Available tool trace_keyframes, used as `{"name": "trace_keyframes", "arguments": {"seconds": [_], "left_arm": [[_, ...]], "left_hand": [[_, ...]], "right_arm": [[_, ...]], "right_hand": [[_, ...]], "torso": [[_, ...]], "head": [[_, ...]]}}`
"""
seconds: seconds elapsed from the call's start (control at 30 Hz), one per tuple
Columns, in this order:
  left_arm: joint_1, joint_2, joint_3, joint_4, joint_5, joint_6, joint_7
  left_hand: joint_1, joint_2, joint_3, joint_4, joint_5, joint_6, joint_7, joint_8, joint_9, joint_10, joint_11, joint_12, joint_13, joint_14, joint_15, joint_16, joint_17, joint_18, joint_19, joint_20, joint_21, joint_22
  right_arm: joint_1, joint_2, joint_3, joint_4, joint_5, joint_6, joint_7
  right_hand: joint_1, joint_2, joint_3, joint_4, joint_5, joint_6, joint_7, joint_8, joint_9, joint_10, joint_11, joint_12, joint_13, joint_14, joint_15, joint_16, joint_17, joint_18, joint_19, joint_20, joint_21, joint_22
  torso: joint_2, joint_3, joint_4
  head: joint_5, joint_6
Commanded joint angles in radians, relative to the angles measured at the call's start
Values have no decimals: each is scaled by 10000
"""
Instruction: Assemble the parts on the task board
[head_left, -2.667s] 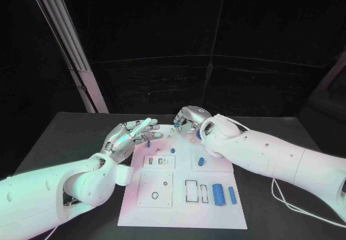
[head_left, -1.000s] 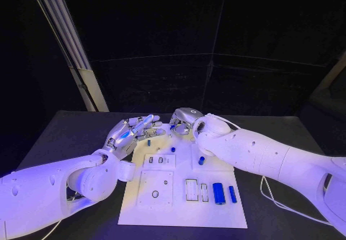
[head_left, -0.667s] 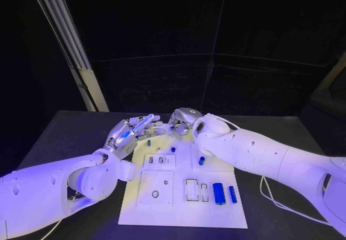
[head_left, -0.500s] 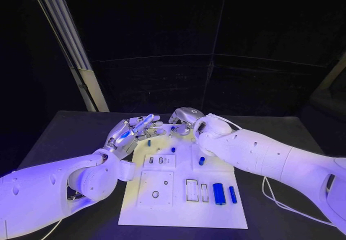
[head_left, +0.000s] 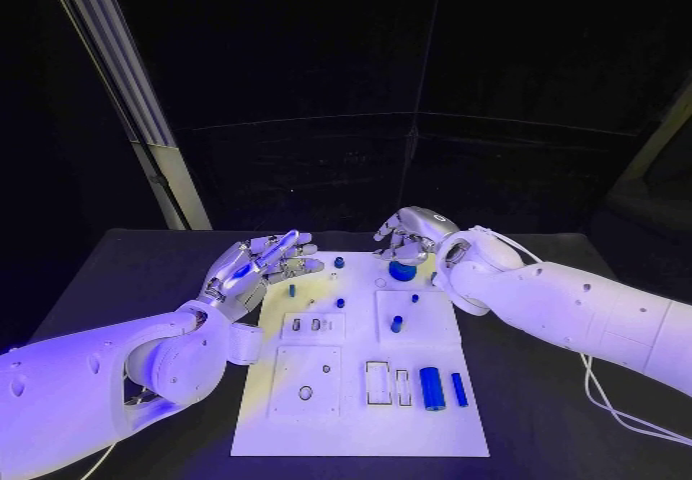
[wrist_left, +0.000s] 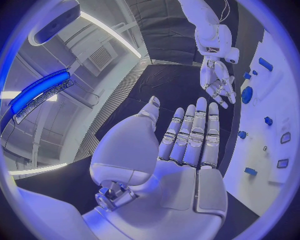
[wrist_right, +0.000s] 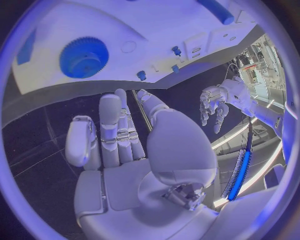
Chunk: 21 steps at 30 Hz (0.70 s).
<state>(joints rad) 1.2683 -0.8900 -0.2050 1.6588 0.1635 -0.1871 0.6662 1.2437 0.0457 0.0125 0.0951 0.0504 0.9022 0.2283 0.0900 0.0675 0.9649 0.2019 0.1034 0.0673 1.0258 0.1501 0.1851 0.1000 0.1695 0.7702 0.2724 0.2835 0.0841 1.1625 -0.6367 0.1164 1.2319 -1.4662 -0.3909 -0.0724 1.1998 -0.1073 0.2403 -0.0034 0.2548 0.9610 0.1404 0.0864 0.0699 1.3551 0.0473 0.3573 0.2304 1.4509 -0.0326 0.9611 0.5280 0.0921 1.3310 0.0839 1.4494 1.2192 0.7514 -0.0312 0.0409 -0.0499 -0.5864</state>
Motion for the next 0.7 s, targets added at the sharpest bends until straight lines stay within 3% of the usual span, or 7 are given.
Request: {"name": "trace_keyframes", "arguments": {"seconds": [0.03,0.17,0.23,0.33,0.53,0.7], "left_arm": [[18,-54,9,-46,68,178,40],[18,-76,9,-121,86,173,44],[18,-70,8,-153,91,178,41],[18,-55,8,-184,95,184,30],[18,-24,8,-235,97,192,19],[17,-6,7,-262,98,201,14]], "left_hand": [[4,98,-24,-33,24,-28,295,-54,-6,-12,8,-56,-4,34,66,-57,-14,149,44,-6,-60,-15],[14,103,-26,-43,24,-21,291,-52,-5,-4,4,-54,-3,38,63,-59,-13,150,46,-7,-61,-17],[23,108,-27,-50,24,-17,289,-51,-4,1,2,-53,-2,42,61,-59,-13,151,48,-8,-61,-19],[29,111,-28,-55,24,-14,287,-51,-4,6,0,-52,-1,44,60,-60,-12,152,50,-8,-61,-20],[35,115,-28,-61,24,-12,287,-51,-3,8,-1,-52,-1,46,59,-61,-12,152,51,-9,-61,-21],[35,115,-28,-61,24,-12,287,-51,-3,8,-1,-52,-1,46,59,-61,-12,152,51,-9,-61,-21]], "right_arm": [[18,-284,3,232,1105,771,186],[18,-602,3,298,1236,1342,-97],[18,-712,3,263,1142,1658,-293],[18,-747,3,144,984,1973,-474],[17,-686,3,-83,551,2477,-656],[16,-569,3,-207,225,2495,-754]], "right_hand": [[-18,-44,-418,367,54,-196,-18,-16,-1,-238,-6,1087,1142,188,4,989,1381,-256,256,-43,145,332],[253,-33,-972,742,14,-562,61,31,3,-721,57,3047,3361,274,74,2103,2970,-312,454,32,278,654],[509,29,-1327,974,-17,-729,117,126,9,-672,99,4872,5423,266,109,2554,3637,-336,520,92,327,772],[721,71,-1622,1176,-20,-833,137,232,12,-523,139,6135,6892,310,178,2975,4324,-387,721,110,431,1068],[914,3,-1873,1308,-39,-1019,189,245,-10,-528,191,6545,7440,358,206,3291,4848,-429,854,154,499,1259],[1003,-13,-1972,1394,-81,-1087,211,251,-12,-564,210,6595,7548,368,226,3391,5018,-436,876,174,512,1294]], "torso": [[-54,51,-96],[-71,80,-106],[-61,75,-101],[-53,59,-93],[-47,53,-86],[-38,50,-91]], "head": [[31,12],[-17,13],[-79,40],[-122,103],[-150,86],[-154,56]]}}
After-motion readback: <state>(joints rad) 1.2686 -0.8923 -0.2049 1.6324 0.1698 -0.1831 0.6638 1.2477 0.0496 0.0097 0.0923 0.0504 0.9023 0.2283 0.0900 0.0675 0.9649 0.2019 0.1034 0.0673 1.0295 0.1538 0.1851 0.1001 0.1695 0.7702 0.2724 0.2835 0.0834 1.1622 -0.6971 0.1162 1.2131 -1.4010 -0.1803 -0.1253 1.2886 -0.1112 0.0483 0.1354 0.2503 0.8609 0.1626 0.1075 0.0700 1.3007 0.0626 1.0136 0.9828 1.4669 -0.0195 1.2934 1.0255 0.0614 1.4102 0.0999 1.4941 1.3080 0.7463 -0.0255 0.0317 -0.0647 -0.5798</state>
